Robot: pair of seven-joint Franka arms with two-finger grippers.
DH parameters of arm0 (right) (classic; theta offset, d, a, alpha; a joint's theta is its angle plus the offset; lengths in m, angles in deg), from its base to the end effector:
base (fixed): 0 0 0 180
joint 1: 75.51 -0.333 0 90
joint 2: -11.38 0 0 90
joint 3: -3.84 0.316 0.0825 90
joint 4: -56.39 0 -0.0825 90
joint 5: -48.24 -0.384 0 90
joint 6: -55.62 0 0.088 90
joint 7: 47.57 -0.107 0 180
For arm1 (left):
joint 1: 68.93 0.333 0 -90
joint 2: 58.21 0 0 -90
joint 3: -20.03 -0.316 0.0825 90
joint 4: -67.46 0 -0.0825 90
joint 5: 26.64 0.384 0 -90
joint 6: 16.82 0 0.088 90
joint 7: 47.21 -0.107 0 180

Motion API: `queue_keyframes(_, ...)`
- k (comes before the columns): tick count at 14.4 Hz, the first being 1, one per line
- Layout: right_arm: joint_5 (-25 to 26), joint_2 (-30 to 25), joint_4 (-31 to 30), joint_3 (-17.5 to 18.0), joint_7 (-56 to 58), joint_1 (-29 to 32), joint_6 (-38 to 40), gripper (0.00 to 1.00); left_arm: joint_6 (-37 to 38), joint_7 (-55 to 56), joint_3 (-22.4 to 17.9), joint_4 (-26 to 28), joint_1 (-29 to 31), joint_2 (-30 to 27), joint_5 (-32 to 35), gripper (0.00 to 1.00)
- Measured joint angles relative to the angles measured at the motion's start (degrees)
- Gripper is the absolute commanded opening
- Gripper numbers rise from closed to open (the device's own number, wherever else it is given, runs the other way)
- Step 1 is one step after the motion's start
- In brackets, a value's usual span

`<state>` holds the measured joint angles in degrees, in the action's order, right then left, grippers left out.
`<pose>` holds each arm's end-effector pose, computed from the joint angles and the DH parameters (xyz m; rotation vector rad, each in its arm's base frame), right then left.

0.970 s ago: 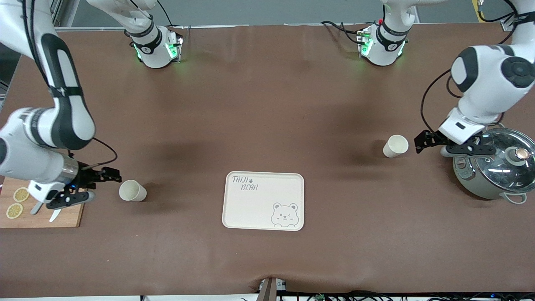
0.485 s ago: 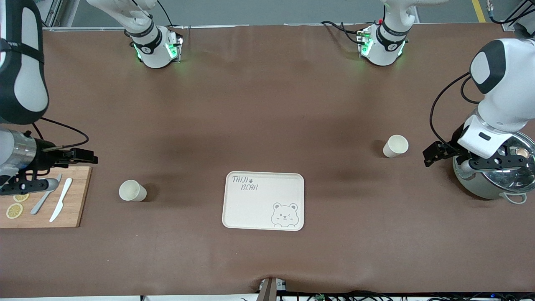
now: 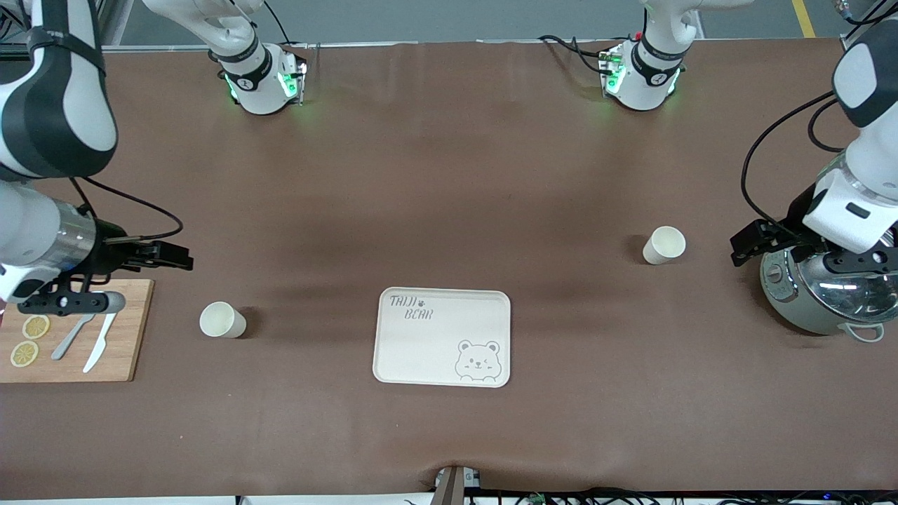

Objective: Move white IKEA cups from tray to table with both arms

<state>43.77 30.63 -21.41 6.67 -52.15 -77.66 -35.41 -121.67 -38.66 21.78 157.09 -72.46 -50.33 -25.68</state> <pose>0.6468 0.0597 0.5239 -3.0516 0.0006 0.1713 0.6151 -0.0543 0.5715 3.1307 0.0851 0.2018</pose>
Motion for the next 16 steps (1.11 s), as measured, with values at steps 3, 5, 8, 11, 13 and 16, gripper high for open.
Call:
queue_keyframes(3,0.43,-2.43,0.35,-0.35,-0.48,-0.24,0.19,1.0,4.54,-3.01,-0.56,-3.47,0.25,0.11,0.0,1.0)
queue_keyframes(5,3.1,-4.42,0.37,-0.61,-0.48,-0.21,1.05,1.0,8.12,-4.42,-0.62,-5.75,0.73,0.1,0.0,1.0)
queue_keyframes(8,5.69,-6.17,0.4,-0.73,-0.48,-0.18,1.2,1.0,10.15,-6.53,-0.66,-7.44,2.27,-0.5,-0.05,1.0)
queue_keyframes(11,5.92,-6.99,0.4,-1.16,-0.44,0.26,1.3,1.0,12.75,-8.71,-0.65,-7.98,2.18,-2.73,-0.13,1.0)
queue_keyframes(13,5.94,-6.96,0.33,-1.18,-0.25,0.74,1.3,1.0,14.87,-8.76,-0.53,-7.98,1.67,-3.77,-0.14,1.0)
queue_keyframes(16,5.94,-6.94,0.3,-1.12,-0.14,0.88,1.3,1.0,16.89,-8.76,-0.57,-8.0,0.73,-4.33,-0.14,1.0)
